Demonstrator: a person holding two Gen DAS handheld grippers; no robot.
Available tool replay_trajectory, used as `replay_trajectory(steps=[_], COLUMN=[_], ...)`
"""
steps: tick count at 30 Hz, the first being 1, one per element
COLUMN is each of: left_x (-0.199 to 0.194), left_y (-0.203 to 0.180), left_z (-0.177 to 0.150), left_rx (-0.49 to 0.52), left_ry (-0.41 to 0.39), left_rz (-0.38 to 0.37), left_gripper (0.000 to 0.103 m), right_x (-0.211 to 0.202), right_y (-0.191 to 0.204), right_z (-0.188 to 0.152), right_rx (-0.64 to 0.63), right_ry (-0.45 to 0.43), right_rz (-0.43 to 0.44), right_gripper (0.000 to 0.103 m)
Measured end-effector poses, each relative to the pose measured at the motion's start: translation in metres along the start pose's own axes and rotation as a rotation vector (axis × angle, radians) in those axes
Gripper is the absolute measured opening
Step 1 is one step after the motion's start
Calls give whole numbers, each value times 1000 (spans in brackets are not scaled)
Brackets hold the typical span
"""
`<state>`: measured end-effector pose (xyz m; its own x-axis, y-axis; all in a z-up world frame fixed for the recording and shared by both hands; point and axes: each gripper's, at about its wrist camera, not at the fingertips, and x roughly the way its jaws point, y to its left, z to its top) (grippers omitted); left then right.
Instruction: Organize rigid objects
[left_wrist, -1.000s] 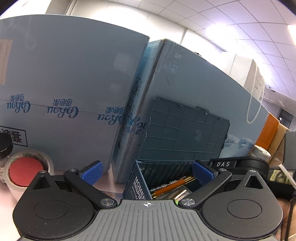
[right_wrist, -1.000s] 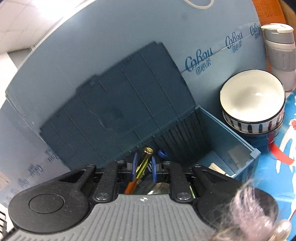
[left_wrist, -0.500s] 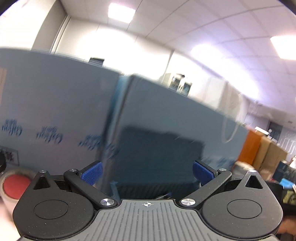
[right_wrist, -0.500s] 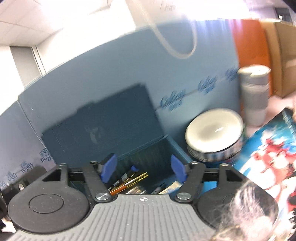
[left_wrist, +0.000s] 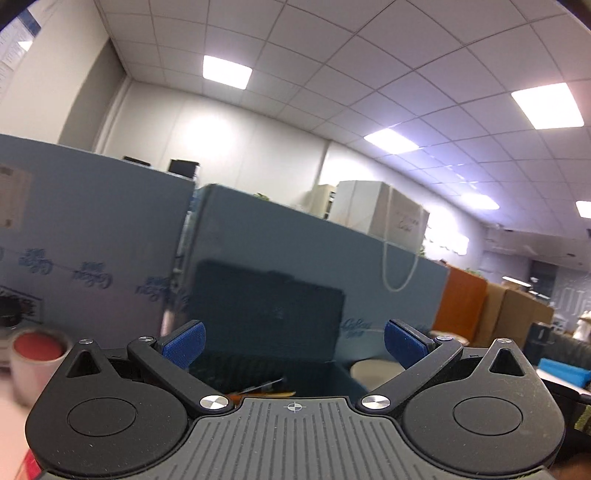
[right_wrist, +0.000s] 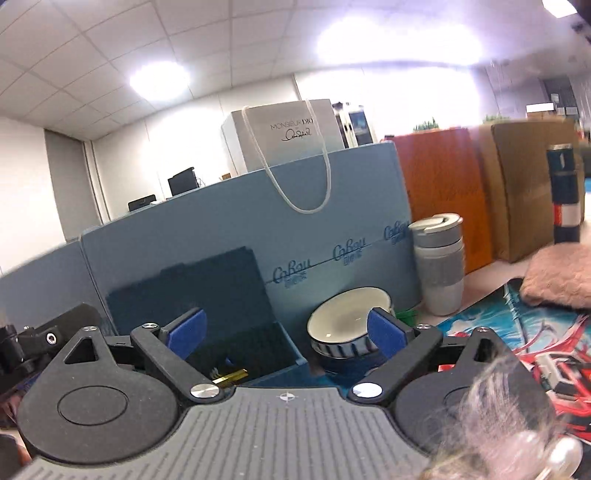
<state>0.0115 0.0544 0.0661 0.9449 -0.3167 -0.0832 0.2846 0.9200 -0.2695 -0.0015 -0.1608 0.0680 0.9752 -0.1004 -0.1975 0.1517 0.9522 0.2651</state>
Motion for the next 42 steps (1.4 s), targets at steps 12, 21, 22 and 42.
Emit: replay_trajectory(steps=[12,21,22,42], left_x=[5,8,8,11], left_y=[22,3,1,-13], left_z=[-47,-64,-65,-71], left_rx=[18,117,131,237], left_ry=[-151,-243,-247,-241], left_rz=[186,229,236,383], left_gripper=[103,103,103,103], right_x=[13,16,17,-3], right_y=[-3,-2,-4,1], right_z=[-68,-77,-76,-85], right_rx=[-108,-197,-183,-223], right_ry=[-197,-293,-291,-412], right_rz=[-4,-38,-38,-57], right_gripper=[102,103,103,103])
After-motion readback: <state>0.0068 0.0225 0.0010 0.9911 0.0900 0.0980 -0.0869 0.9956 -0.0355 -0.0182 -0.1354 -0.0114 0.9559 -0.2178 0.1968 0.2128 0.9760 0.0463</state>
